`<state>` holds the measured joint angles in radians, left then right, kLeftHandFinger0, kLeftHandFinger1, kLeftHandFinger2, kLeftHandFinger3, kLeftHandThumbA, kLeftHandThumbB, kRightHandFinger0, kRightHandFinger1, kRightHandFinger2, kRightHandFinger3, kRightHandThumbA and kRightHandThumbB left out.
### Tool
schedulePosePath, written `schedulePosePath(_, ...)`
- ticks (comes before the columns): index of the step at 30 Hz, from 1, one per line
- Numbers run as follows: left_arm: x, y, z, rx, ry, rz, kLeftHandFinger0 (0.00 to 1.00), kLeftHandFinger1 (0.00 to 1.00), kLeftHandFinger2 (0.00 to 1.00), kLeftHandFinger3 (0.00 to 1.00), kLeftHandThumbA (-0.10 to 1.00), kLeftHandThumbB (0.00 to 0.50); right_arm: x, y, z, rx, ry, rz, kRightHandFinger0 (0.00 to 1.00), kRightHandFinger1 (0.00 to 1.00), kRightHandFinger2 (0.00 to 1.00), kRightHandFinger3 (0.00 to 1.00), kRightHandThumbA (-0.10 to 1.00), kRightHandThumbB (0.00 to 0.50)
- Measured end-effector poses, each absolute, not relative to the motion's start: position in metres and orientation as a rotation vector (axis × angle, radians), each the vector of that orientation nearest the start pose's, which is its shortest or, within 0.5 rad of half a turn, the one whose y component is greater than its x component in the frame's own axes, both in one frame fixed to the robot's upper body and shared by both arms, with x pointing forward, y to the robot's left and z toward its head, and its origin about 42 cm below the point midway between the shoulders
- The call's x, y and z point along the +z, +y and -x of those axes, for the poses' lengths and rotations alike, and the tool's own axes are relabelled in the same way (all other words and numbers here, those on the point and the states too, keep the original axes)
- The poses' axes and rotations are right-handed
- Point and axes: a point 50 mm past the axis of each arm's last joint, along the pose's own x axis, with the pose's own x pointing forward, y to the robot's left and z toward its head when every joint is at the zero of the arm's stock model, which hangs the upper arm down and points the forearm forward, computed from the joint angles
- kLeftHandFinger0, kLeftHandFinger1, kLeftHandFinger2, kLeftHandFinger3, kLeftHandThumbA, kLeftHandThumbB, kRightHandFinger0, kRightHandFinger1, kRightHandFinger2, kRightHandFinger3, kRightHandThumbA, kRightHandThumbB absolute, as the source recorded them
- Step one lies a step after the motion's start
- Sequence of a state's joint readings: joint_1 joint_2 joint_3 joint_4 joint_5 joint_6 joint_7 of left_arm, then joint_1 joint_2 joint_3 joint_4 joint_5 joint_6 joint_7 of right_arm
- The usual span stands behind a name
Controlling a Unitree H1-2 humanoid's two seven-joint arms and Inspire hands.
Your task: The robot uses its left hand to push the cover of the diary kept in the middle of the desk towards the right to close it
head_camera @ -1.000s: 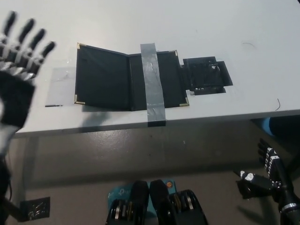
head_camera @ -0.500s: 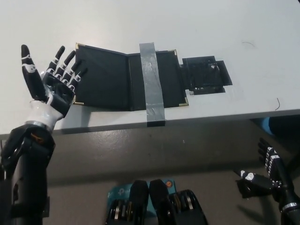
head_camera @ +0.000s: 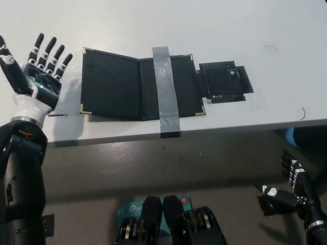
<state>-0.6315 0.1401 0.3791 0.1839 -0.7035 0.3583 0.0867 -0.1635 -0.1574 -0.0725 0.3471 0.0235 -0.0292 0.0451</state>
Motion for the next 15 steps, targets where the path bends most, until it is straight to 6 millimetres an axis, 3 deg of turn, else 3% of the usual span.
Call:
schedulePosePath(2,0.264,0.298,-0.454,0.055,-0.158,0.709,1.00,1.00,1.00,1.00,1.00,0.353,0.058,-0.281,-0.331,-0.023,0.153,0.116,1.00,1.00,1.00,1.00,1.00,0.500)
schedulePosePath(5,0.266,0.304,-0.454,0.083,-0.177,0.719,1.00,1.00,1.00,1.00,1.00,0.317,0.058,-0.281,-0.331,-0.023,0.152,0.116,1.00,1.00,1.00,1.00,1.00,0.500)
schedulePosePath(8,0.266,0.307,-0.456,0.104,-0.180,0.720,1.00,1.00,1.00,1.00,1.00,0.327,0.059,-0.281,-0.332,-0.023,0.151,0.116,1.00,1.00,1.00,1.00,1.00,0.500)
schedulePosePath(10,0.264,0.307,-0.457,0.113,-0.175,0.721,1.00,1.00,1.00,1.00,1.00,0.292,0.060,-0.281,-0.332,-0.023,0.148,0.116,1.00,1.00,1.00,1.00,1.00,0.500)
schedulePosePath(13,0.251,0.306,-0.461,0.134,-0.141,0.733,1.00,1.00,1.00,1.00,1.00,0.247,0.060,-0.281,-0.333,-0.022,0.145,0.116,1.00,1.00,1.00,1.00,1.00,0.500)
schedulePosePath(15,0.244,0.303,-0.462,0.146,-0.124,0.748,1.00,1.00,1.00,1.00,1.00,0.256,0.061,-0.280,-0.334,-0.022,0.144,0.116,1.00,1.00,1.00,1.00,1.00,0.500)
